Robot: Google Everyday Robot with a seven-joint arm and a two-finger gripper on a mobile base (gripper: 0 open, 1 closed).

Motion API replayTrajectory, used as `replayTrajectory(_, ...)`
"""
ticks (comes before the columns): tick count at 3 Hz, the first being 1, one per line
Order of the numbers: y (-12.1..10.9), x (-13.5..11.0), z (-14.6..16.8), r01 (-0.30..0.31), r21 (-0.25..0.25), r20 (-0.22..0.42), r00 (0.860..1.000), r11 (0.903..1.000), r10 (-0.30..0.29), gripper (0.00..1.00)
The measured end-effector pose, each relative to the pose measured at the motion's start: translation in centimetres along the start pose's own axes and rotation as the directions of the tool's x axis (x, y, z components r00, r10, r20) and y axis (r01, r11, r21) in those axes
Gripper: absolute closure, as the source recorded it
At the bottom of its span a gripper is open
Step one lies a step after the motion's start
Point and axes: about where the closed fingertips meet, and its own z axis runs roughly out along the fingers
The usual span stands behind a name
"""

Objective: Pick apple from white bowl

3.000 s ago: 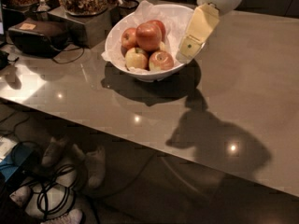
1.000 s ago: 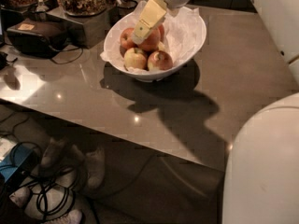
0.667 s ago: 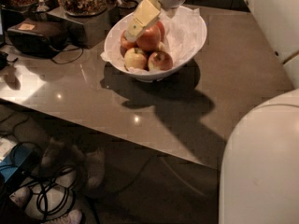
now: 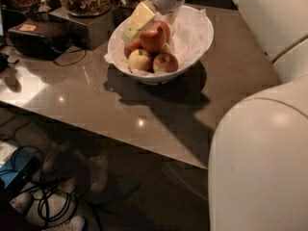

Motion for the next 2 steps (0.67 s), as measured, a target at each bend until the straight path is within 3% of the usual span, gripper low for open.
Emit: replayTrajectory(2,-1.5,-0.1,2.1,-0.075,0.011,-0.037,0.996,0.9971,0.075,0.05)
